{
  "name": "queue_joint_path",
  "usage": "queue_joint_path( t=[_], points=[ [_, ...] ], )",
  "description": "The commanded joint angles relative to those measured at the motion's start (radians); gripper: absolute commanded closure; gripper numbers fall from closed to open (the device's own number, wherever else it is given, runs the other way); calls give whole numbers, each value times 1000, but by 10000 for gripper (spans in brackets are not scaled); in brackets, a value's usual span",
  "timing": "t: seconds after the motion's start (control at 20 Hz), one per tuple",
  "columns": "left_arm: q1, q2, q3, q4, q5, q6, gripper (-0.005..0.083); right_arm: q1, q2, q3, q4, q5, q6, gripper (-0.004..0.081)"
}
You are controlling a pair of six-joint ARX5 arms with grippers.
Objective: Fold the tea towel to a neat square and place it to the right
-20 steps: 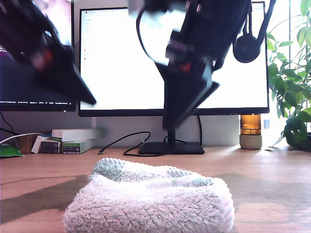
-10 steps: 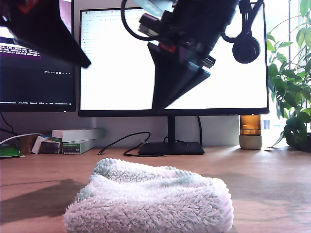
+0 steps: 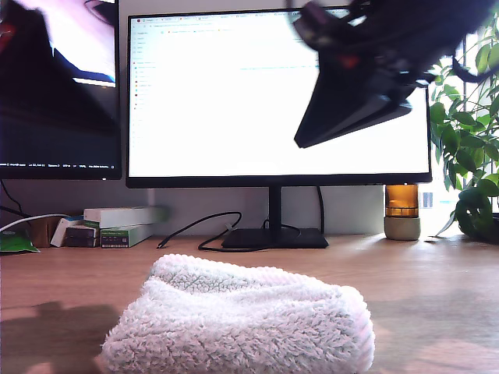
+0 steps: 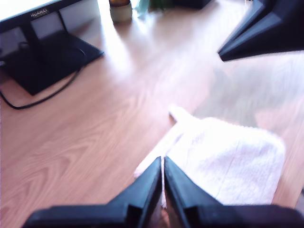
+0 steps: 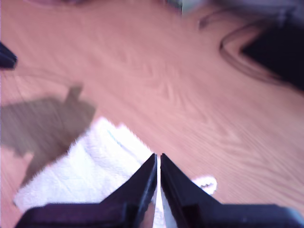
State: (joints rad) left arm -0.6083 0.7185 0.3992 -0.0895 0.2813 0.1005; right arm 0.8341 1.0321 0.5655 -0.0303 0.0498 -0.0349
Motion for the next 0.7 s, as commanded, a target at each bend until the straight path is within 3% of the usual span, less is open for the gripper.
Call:
queue_joint_path(
  t=[0.0, 0.15, 0.35, 0.5, 0.65],
  points=[
    [1, -42, -49, 31, 2, -36, 789, 19, -32, -68, 47, 3, 13, 783],
    [-1, -89, -76, 49, 2, -74, 789, 62, -64, -154, 77, 2, 39, 783],
    [-24, -74, -76, 53, 10, -101, 789, 82, -46, -166, 67, -23, 40, 783],
    [-27, -24, -76, 55, 16, -100, 789, 81, 24, -165, 95, -90, 39, 783],
    [-27, 13, -76, 82, 33, -100, 789, 82, 130, -162, 221, -140, 41, 783]
  ],
)
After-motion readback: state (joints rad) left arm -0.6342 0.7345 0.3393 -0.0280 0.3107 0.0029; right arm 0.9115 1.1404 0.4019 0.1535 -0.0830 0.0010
